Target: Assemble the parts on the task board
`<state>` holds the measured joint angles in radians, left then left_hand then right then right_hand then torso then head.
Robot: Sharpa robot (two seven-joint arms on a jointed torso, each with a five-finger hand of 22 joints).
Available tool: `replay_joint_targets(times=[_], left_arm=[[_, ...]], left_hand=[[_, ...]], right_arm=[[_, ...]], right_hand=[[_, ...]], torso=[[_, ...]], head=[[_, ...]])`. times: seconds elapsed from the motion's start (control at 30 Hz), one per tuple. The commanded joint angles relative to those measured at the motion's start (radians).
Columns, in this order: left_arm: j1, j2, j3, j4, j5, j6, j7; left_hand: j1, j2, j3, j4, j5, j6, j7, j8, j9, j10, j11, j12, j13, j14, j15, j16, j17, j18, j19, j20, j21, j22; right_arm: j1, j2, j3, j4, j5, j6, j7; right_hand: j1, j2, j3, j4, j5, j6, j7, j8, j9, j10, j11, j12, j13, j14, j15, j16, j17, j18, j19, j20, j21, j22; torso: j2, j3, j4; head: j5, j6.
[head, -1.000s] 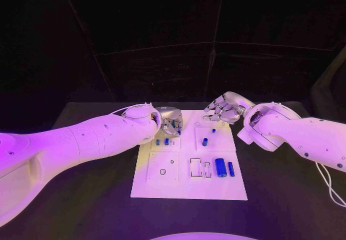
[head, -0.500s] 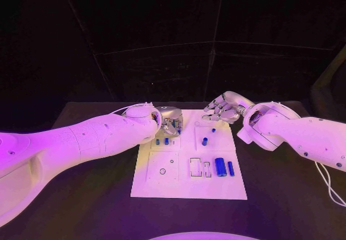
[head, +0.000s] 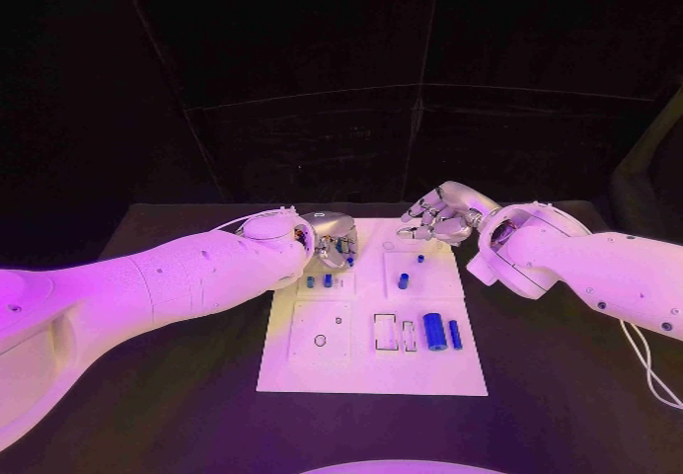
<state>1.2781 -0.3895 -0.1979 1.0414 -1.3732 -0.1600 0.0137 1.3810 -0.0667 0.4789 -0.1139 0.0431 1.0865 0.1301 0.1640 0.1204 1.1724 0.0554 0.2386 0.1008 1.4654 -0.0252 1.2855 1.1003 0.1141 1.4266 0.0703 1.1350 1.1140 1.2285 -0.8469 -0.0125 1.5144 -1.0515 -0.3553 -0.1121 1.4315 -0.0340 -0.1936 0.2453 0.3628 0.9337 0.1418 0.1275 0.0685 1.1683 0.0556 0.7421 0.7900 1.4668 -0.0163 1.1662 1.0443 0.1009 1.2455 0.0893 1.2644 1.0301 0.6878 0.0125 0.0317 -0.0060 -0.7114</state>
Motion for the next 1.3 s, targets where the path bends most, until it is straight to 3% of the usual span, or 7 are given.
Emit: replay_joint_targets(times=[0.03,0.37,0.53,0.73,0.97,1.3], left_arm=[[0.001,-0.016,0.012,0.024,0.013,-0.046,0.013],[0.01,-0.104,0.071,0.118,0.08,-0.055,0.028],[0.019,-0.162,0.083,0.154,0.101,-0.009,0.016],[0.021,-0.183,0.083,0.144,0.105,0.038,0.001],[0.014,-0.178,0.077,0.121,0.095,0.057,-0.003],[0.005,-0.164,0.055,0.095,0.087,0.081,-0.009]], left_hand=[[-0.016,-0.001,0.008,0.0,0.005,0.004,0.0,-0.009,-0.003,0.006,0.003,-0.012,-0.004,0.03,-0.002,-0.002,-0.003,-0.012,0.004,0.0,0.004,0.002],[-0.041,-0.013,0.018,-0.001,0.005,0.008,0.001,-0.02,-0.009,0.016,0.006,-0.035,-0.014,0.029,0.0,0.0,-0.01,-0.012,0.003,0.003,0.005,0.005],[-0.047,-0.016,0.018,-0.001,0.005,0.01,0.0,-0.022,-0.011,0.018,0.005,-0.039,-0.016,0.028,0.0,-0.001,-0.013,-0.012,0.003,0.003,0.007,0.007],[-0.052,-0.018,0.018,-0.001,0.004,0.011,-0.001,-0.024,-0.012,0.021,0.005,-0.043,-0.017,0.028,0.0,-0.001,-0.015,-0.012,0.003,0.003,0.008,0.009],[-0.054,-0.019,0.018,0.0,0.005,0.012,-0.001,-0.025,-0.012,0.022,0.005,-0.045,-0.018,0.028,0.0,0.0,-0.015,-0.012,0.002,0.003,0.007,0.008],[-0.057,-0.02,0.018,0.0,0.005,0.012,-0.001,-0.026,-0.013,0.023,0.005,-0.047,-0.019,0.027,0.0,-0.001,-0.017,-0.012,0.002,0.003,0.008,0.009]], right_arm=[[0.002,0.0,0.001,0.001,0.002,0.001,0.008],[0.002,-0.005,0.001,-0.001,0.002,0.0,0.009],[0.002,-0.008,0.001,-0.002,0.002,0.001,0.008],[0.002,-0.008,0.001,-0.003,0.002,0.002,0.008],[0.002,-0.006,0.001,-0.004,0.002,0.003,0.009],[0.002,-0.006,0.001,-0.004,0.002,0.003,0.009]], right_hand=[[-0.007,0.003,-0.003,0.004,0.003,-0.008,0.002,0.004,0.0,-0.004,-0.001,0.004,0.001,0.003,-0.004,-0.003,0.0,0.012,-0.006,0.001,-0.004,0.0],[-0.007,0.003,-0.003,0.004,0.003,-0.008,0.002,0.004,0.0,-0.004,-0.001,0.004,0.001,0.003,-0.004,-0.003,0.0,0.012,-0.006,0.001,-0.004,0.0],[-0.007,0.003,-0.003,0.004,0.003,-0.008,0.002,0.004,0.0,-0.004,-0.001,0.004,0.001,0.003,-0.004,-0.003,0.0,0.012,-0.006,0.001,-0.004,0.0],[-0.007,0.003,-0.003,0.004,0.003,-0.008,0.002,0.004,0.0,-0.004,-0.001,0.004,0.001,0.003,-0.004,-0.003,0.0,0.012,-0.006,0.001,-0.004,0.0],[-0.007,0.003,-0.003,0.004,0.003,-0.008,0.002,0.004,0.0,-0.004,-0.001,0.004,0.001,0.003,-0.004,-0.003,0.0,0.012,-0.006,0.001,-0.004,0.0],[-0.007,0.003,-0.003,0.004,0.003,-0.008,0.002,0.004,0.0,-0.004,-0.001,0.004,0.001,0.003,-0.004,-0.003,0.0,0.012,-0.006,0.001,-0.004,0.0]], torso=[[-0.001,-0.0003,0.0019],[-0.003,0.0,0.006],[-0.002,-0.0004,0.0051],[-0.001,-0.0004,0.0041],[-0.001,-0.0009,0.0024],[-0.001,0.0006,0.0029]], head=[[0.0,0.0],[0.002,0.003],[0.002,0.002],[0.005,0.004],[0.007,0.003],[0.008,0.0]])
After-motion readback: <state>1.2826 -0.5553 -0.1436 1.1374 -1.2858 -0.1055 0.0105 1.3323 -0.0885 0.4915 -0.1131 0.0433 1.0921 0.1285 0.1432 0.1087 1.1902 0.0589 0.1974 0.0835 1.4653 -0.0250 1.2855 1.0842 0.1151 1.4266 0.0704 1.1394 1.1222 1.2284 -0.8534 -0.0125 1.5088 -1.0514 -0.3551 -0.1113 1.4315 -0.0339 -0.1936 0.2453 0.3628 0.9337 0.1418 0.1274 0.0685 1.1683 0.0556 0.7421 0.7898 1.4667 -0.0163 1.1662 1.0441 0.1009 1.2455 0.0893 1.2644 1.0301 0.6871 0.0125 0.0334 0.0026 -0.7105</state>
